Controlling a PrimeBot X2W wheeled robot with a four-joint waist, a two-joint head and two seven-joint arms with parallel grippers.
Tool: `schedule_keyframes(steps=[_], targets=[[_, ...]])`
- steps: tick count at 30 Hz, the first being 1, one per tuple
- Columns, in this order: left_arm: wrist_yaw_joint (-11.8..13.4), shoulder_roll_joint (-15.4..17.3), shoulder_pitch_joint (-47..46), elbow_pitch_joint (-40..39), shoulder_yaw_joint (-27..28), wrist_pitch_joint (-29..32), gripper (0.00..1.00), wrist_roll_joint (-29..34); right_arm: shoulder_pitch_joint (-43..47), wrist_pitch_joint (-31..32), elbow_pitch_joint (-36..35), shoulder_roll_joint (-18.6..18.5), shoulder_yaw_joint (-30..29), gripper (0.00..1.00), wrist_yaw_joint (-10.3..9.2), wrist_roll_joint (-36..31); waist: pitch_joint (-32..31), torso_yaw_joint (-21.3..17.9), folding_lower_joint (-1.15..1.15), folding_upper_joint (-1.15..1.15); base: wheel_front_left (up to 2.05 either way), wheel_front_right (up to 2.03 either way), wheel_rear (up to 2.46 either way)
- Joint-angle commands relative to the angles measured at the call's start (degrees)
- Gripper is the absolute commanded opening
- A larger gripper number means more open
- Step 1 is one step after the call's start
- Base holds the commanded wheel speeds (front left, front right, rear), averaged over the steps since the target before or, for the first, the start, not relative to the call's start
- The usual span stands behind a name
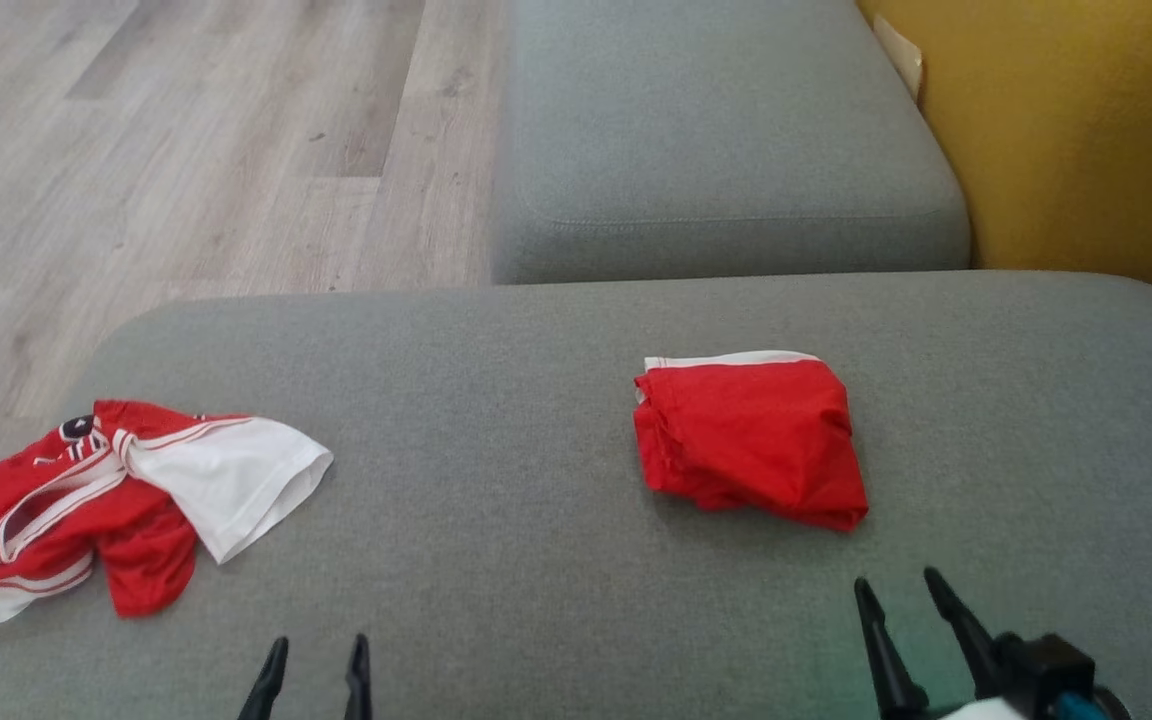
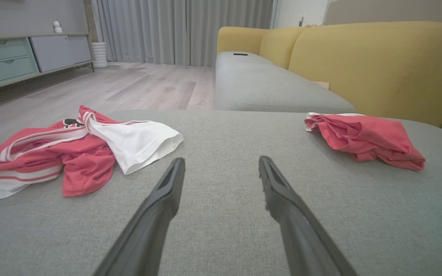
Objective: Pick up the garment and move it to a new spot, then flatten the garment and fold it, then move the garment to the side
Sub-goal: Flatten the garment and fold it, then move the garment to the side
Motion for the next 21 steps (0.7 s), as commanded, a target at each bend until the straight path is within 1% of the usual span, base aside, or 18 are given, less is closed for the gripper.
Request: schedule_keyframes(steps=[1, 7, 21], targets=[[-0.3, -0.5, -1.5, -2.3, 2.4, -0.7, 1.0, 0.5, -1.2, -0.8, -2.4, 0.1, 0.9, 1.0, -0.04, 0.0, -0.1, 0.0, 0.0, 0.0, 0.0, 0.0, 0.0], [-0.8, -0.5, -1.1, -1.5, 2.6, -0.7, 1.0, 1.1, -0.2, -0.8, -3.4, 0.6, 0.2, 1.0, -0.04, -0.7, 0.1, 0.0, 0.0, 0.0, 0.0, 0.0, 0.0], [-0.8, -0.6, -1.2, -0.8, 2.5, -0.7, 1.0, 1.4, 0.2, -0.8, -3.2, 1.1, -0.3, 1.0, -0.04, -1.1, 0.1, 0.1, 0.0, 0.0, 0.0, 0.0, 0.0]])
